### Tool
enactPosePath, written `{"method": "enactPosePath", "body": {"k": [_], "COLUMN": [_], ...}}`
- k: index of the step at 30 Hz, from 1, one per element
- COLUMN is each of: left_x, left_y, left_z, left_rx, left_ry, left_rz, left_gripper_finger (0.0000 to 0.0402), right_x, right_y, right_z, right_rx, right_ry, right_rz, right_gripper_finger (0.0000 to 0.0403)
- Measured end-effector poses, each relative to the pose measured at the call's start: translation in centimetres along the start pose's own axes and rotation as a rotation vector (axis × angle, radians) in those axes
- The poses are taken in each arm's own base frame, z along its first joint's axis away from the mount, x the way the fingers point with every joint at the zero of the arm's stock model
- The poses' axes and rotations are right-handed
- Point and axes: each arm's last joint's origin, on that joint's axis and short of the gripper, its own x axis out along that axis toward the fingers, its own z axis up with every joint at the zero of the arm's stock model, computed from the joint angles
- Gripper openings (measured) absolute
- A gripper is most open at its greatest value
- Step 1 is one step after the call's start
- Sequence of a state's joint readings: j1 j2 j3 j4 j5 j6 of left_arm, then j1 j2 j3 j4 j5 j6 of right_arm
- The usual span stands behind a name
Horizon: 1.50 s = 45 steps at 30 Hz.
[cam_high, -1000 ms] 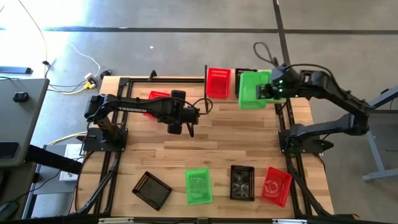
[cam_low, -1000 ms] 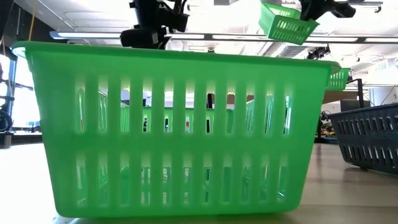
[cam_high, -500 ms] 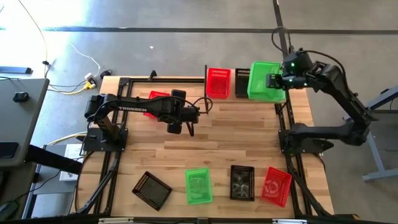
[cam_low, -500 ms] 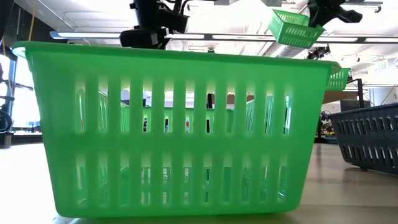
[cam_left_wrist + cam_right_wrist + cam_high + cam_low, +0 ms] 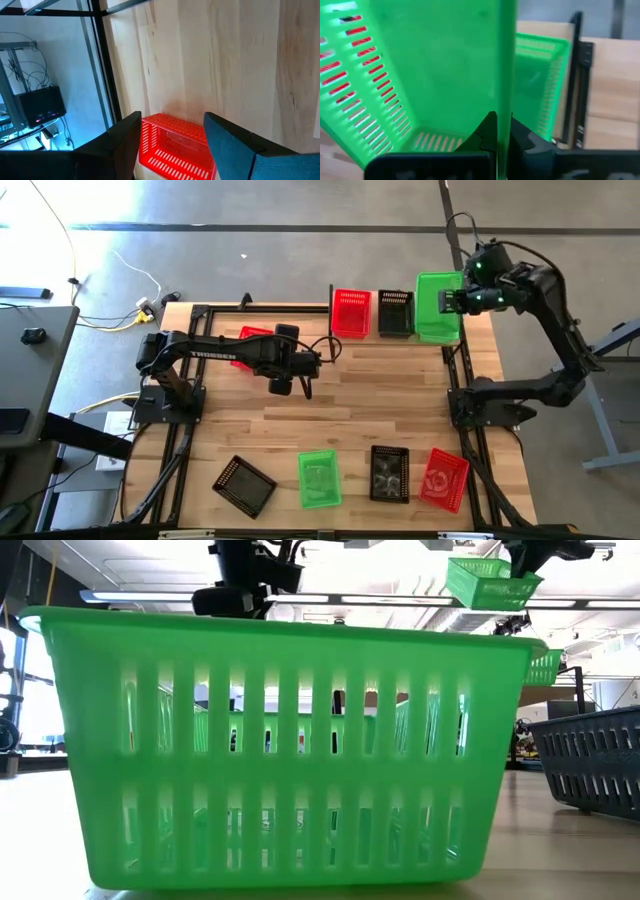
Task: Stack baskets on shelf by color
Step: Stack the top green basket on top of the other green basket on the shelf
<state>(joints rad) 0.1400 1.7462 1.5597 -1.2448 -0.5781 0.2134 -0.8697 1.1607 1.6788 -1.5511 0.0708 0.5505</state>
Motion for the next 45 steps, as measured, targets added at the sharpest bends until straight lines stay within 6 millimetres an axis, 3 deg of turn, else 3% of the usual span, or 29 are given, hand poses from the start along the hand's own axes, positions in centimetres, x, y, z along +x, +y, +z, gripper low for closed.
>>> {"method": "enactPosePath", "body": {"k": [15, 20, 30, 37, 45], "left_x": [0.1, 0.1, 0.1, 0.1, 0.1], "left_y": [0.1, -0.1, -0.1, -0.1, -0.1], "left_z": [0.0, 0.0, 0.0, 0.0, 0.0], "left_rx": [-0.032, -0.035, -0.049, -0.034, -0.024], "left_ry": [-0.002, -0.011, -0.011, -0.012, -0.014], "left_rz": [-0.023, -0.067, -0.071, -0.071, -0.07], "left_gripper_finger": [0.0207, 0.0207, 0.0207, 0.0207, 0.0207], "right_x": [3.4, 3.7, 2.3, 4.2, 5.0], "right_y": [-0.9, -1.4, -2.1, -3.6, -3.8], "right_z": [3.5, 3.9, 2.3, 0.2, 0.7], "right_rx": [0.111, 0.108, 0.047, 0.065, 0.095], "right_ry": [0.122, 0.12, 0.077, 0.166, 0.158], "right_rz": [-0.055, -0.083, -0.084, -0.117, -0.127], "right_gripper_finger": [0.0, 0.0, 0.0, 0.0, 0.0]}}
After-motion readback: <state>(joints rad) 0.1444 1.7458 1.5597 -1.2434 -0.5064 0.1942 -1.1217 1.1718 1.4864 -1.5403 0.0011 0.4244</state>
